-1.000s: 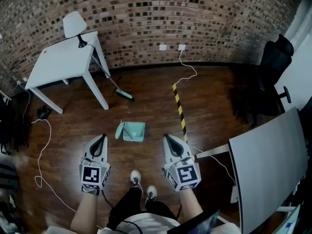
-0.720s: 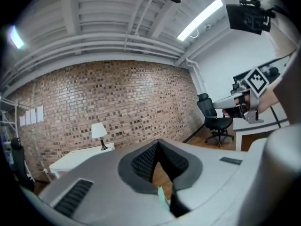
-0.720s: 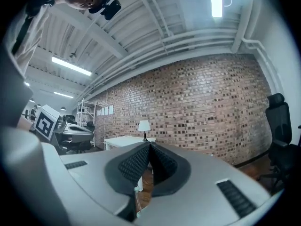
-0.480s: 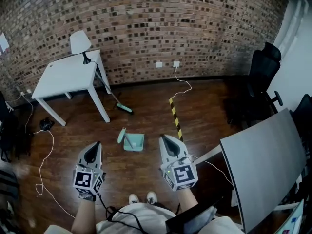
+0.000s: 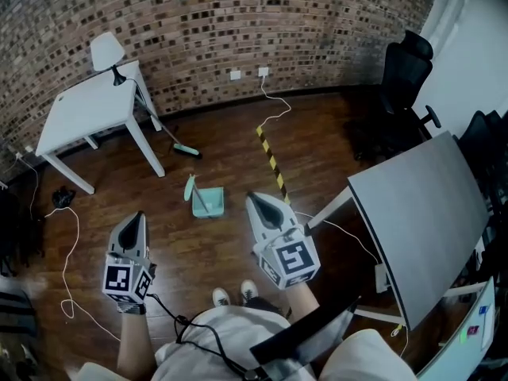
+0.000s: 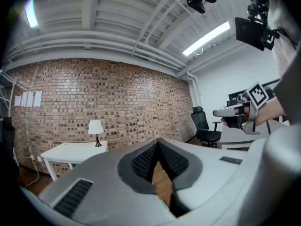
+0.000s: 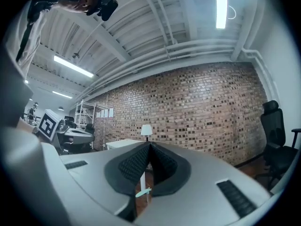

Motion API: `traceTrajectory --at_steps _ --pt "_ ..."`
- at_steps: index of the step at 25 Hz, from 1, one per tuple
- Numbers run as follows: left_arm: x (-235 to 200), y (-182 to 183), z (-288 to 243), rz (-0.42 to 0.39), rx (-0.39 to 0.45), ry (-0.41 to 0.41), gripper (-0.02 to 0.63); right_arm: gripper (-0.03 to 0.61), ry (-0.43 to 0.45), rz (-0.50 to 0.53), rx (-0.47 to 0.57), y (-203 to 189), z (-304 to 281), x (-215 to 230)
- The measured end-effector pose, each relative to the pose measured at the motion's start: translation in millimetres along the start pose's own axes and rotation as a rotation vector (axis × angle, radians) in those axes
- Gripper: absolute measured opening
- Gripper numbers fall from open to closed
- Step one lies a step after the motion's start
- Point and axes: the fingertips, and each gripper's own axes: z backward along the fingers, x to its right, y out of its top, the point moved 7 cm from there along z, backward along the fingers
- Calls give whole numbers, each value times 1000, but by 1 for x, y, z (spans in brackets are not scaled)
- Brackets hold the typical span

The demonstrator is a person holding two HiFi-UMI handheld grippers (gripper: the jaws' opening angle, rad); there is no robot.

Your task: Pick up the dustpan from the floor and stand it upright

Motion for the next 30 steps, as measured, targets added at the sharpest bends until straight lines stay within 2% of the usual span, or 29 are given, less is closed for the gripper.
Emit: traceTrajectory --at_steps 4,7,12,15,18,23,26,30 --pt "-2 -18 24 27 -10 -17 5 -15 -38 -45 22 -3 16 -16" --pt "-3 -17 39 34 16 -5 4 -15 -36 -52 56 2 29 -30" --pt "40 -12 81 -1 41 -42 3 -17 -12 -50 85 6 85 -39" --pt "76 -9 113 5 52 -37 3 -17 25 -13 96 15 131 -47" --pt "132 -10 156 -4 41 -12 3 -17 70 20 97 19 193 -52" --pt "220 -10 225 14 22 26 5 -17 86 3 65 21 295 -56" --pt "255 -9 260 20 2 25 5 -17 98 -11 26 18 339 -66" --pt "281 4 289 32 37 -4 5 -17 89 -36 30 18 377 -75"
